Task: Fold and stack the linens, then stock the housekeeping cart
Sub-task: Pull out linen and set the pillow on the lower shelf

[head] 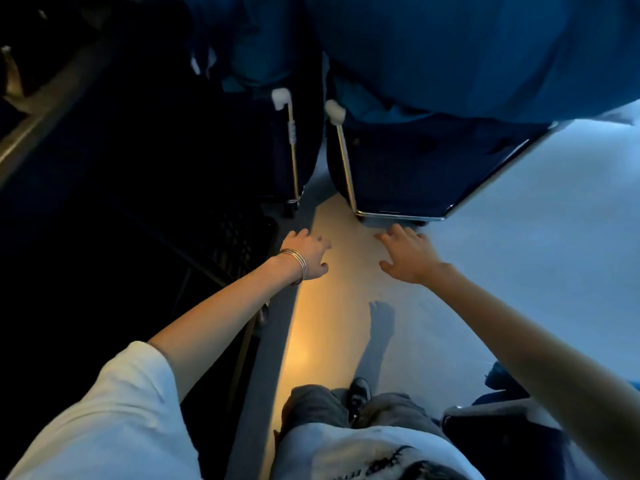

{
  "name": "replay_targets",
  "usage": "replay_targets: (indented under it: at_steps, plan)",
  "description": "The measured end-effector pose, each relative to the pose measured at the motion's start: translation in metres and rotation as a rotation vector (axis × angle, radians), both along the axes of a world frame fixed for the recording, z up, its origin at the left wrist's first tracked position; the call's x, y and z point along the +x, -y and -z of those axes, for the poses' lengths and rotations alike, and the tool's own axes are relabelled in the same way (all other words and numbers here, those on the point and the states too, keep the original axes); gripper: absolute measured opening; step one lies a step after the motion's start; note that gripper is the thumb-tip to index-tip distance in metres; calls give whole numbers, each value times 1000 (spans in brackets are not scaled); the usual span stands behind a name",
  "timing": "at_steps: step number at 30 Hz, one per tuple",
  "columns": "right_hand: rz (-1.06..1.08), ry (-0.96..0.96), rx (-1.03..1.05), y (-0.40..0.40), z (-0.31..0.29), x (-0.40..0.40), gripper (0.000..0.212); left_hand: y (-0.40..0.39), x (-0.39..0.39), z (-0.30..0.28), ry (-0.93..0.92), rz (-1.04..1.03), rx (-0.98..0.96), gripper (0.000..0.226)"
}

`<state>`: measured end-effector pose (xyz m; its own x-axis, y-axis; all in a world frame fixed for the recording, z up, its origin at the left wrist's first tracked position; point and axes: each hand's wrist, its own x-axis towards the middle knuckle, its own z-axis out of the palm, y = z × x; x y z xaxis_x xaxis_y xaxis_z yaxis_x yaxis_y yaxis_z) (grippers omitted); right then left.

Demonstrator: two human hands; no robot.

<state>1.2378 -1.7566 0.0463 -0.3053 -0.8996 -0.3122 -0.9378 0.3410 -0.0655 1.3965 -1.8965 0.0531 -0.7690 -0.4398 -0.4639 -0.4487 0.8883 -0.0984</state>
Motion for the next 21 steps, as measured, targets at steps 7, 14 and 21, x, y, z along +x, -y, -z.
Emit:
replay_targets:
  at_steps: [7,14,21]
  plan:
    - [187,15,29,-31,0,-64,60,3,-96,-5,-35,174,0,47]
    - [357,3,34,-40,-5,-132,60,14,-192,-6,-71,342,43,45]
    - [541,-7,27,-32,-18,-206,60,37,-301,-25,-114,518,59,47]
